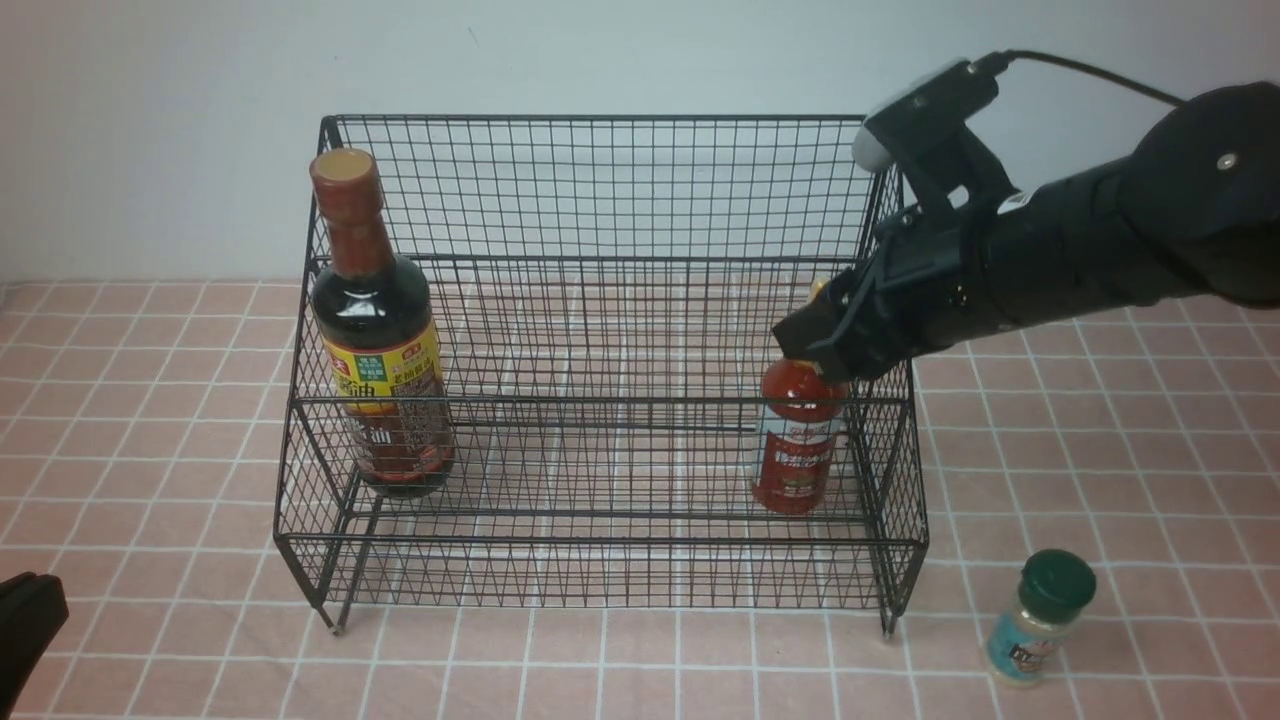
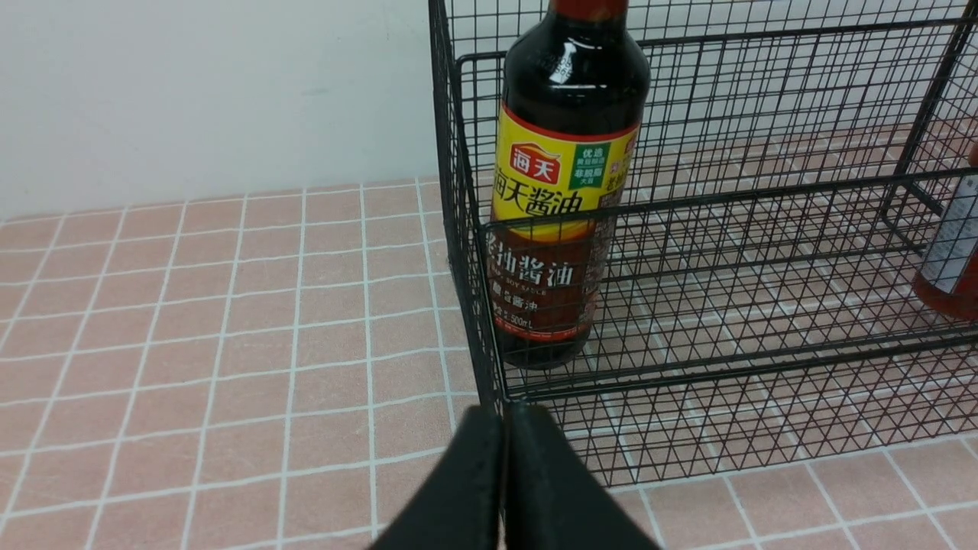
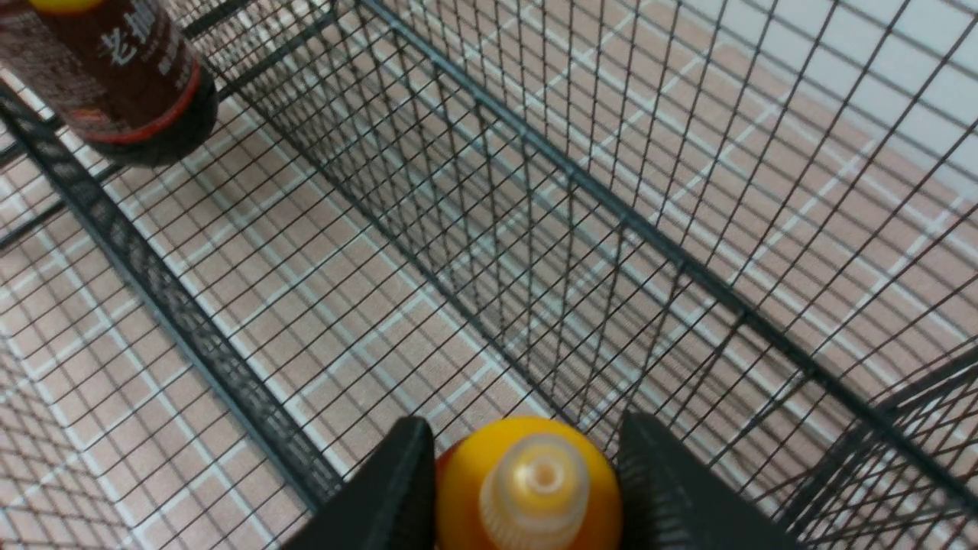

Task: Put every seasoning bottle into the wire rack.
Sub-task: Use the right arm to put the condiment bottle back on the shelf

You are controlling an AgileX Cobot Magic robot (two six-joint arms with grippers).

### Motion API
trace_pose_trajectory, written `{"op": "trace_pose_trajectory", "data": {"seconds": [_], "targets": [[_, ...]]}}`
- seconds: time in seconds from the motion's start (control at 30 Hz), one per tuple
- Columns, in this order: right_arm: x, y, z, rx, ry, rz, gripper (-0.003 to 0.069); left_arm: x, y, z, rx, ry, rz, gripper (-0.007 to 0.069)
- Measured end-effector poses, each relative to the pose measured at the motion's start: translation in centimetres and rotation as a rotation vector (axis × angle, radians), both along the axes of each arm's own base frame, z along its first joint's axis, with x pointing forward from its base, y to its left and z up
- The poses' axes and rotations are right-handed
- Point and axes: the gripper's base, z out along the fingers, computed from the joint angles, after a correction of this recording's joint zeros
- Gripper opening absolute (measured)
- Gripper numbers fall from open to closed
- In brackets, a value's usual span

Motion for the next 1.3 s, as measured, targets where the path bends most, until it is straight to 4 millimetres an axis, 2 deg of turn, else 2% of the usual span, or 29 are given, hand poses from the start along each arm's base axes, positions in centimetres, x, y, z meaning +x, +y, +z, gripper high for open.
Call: {"op": "trace_pose_trajectory", "data": {"seconds": [0.67, 1.03, 1.2, 1.3], "targets": [[-0.1, 0.0, 0.0, 0.001, 0.014, 0.005, 0.0307, 0.0, 0.0, 0.0, 0.0, 0.0, 0.0, -0.0007], [-0.1, 0.1, 0.2, 0.014, 0.02, -0.008, 0.0437, 0.0, 0.0, 0.0, 0.0, 0.0, 0.0, -0.0007], [-0.6, -0.2, 1.6, 0.029, -0.016, -0.01, 0.0447, 0.0, 0.0, 0.0, 0.0, 0.0, 0.0, -0.0007], [-1.7, -0.6, 3.8, 0.062, -0.068, -0.021, 0.0448, 0.0, 0.0, 0.0, 0.0, 0.0, 0.0, -0.0007]]}}
